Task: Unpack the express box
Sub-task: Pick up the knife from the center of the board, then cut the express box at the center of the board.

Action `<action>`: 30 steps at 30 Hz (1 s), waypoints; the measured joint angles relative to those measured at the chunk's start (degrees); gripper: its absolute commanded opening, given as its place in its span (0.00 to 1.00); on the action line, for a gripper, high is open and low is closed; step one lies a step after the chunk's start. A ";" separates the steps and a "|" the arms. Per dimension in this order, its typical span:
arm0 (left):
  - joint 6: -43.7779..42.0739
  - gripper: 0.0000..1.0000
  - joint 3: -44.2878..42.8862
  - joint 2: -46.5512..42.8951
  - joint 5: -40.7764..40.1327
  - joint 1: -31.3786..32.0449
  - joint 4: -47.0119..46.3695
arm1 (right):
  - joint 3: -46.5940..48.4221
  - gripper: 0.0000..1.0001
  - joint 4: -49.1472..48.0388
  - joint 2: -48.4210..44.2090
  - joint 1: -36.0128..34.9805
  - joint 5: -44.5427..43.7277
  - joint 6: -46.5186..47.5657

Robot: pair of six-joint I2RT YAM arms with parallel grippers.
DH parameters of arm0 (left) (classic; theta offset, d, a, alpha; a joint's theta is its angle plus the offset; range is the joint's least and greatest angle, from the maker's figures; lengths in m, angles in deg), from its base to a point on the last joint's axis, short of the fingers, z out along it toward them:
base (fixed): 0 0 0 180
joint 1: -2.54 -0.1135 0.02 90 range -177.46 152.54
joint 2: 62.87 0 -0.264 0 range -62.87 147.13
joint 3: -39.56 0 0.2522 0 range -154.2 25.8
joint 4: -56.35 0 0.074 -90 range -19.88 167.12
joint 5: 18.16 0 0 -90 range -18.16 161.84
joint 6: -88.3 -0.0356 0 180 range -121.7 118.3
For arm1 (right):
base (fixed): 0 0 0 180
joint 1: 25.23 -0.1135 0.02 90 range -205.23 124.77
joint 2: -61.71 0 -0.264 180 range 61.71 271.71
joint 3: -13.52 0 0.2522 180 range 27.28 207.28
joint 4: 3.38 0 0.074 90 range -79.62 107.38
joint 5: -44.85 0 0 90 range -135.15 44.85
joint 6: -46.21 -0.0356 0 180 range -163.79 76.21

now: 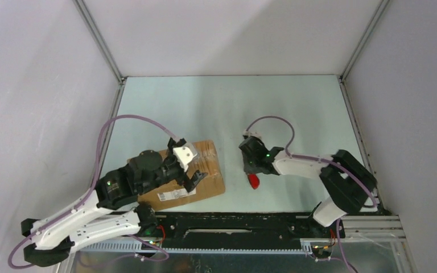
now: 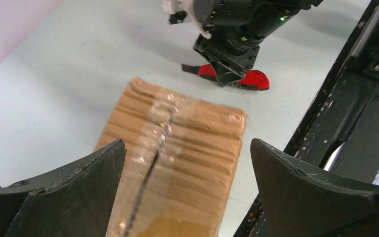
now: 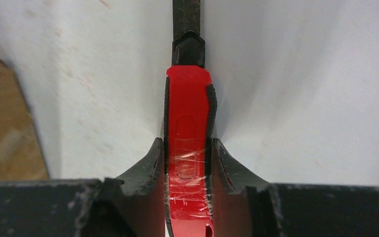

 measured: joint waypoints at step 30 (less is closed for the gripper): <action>55.67 0.77 -22.60 33.05 14.03 -16.85 -3.98 | -2.93 0.00 -1.42 -40.46 -0.17 17.25 7.82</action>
